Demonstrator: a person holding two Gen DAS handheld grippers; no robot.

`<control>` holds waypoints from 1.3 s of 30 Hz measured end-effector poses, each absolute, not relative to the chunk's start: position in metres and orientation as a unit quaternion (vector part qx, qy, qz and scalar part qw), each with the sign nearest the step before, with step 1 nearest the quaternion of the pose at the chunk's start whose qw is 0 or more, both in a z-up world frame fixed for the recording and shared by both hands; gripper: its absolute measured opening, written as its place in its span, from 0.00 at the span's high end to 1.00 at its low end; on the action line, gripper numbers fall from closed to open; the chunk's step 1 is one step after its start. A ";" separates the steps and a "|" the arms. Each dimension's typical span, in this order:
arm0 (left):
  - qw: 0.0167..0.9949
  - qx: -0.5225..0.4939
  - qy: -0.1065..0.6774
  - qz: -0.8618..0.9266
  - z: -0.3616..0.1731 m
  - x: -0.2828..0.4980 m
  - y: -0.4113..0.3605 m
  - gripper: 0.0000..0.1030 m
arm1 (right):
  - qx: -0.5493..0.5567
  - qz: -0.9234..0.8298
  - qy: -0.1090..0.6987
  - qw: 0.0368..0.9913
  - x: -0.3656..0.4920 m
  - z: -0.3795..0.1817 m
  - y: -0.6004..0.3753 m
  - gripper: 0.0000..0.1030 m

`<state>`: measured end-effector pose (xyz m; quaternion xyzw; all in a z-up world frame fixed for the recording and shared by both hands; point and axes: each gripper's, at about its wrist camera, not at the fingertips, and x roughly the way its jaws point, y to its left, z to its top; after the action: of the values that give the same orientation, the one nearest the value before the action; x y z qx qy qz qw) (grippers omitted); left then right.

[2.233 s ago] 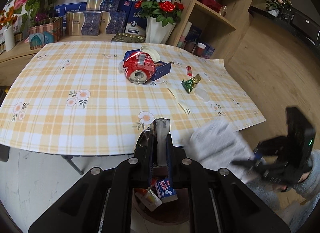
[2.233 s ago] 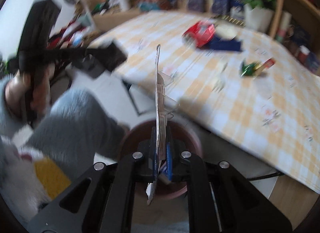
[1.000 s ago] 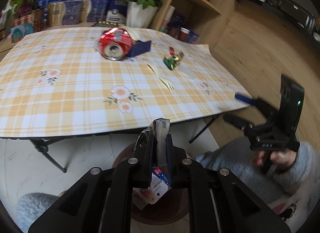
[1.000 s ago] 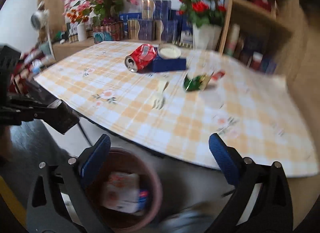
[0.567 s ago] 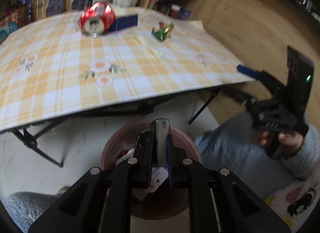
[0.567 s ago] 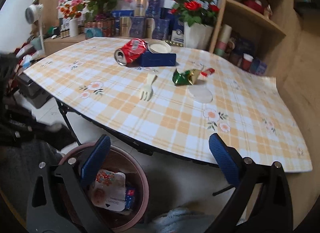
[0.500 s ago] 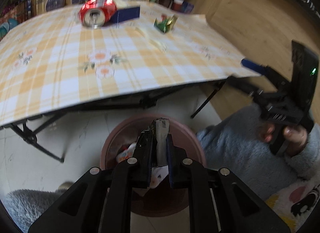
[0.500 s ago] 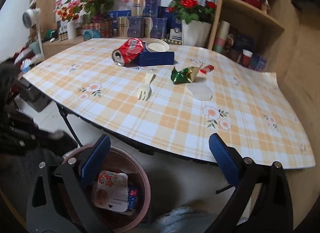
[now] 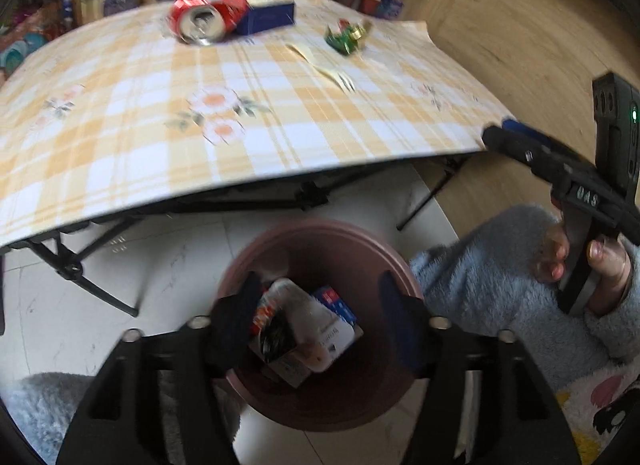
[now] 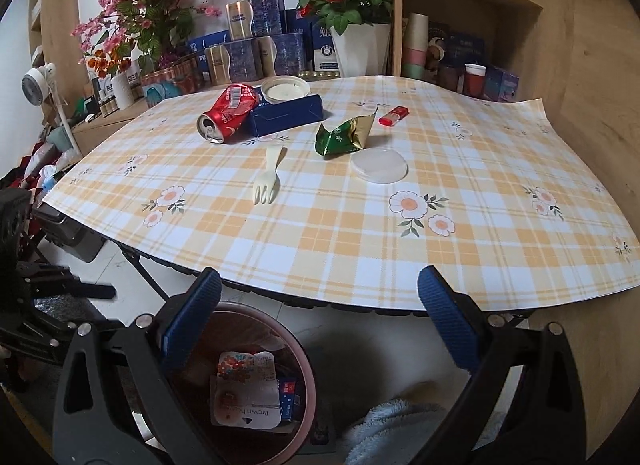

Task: Collect trash
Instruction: 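Grasp the crushed red can with the left tool while the right tool grasps the green-gold wrapper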

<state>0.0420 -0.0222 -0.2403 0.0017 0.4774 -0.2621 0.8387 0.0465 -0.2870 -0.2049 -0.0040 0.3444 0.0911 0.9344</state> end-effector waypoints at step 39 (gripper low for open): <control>0.931 -0.019 0.358 -0.074 -0.152 0.126 0.036 0.06 | 0.018 0.099 0.371 0.923 0.142 -0.162 -0.312 0.06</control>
<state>0.1258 0.0360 -0.1520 -0.0187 0.3578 -0.0739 0.9307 0.1421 -0.3122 -0.1620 0.0183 0.3705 0.0993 0.9233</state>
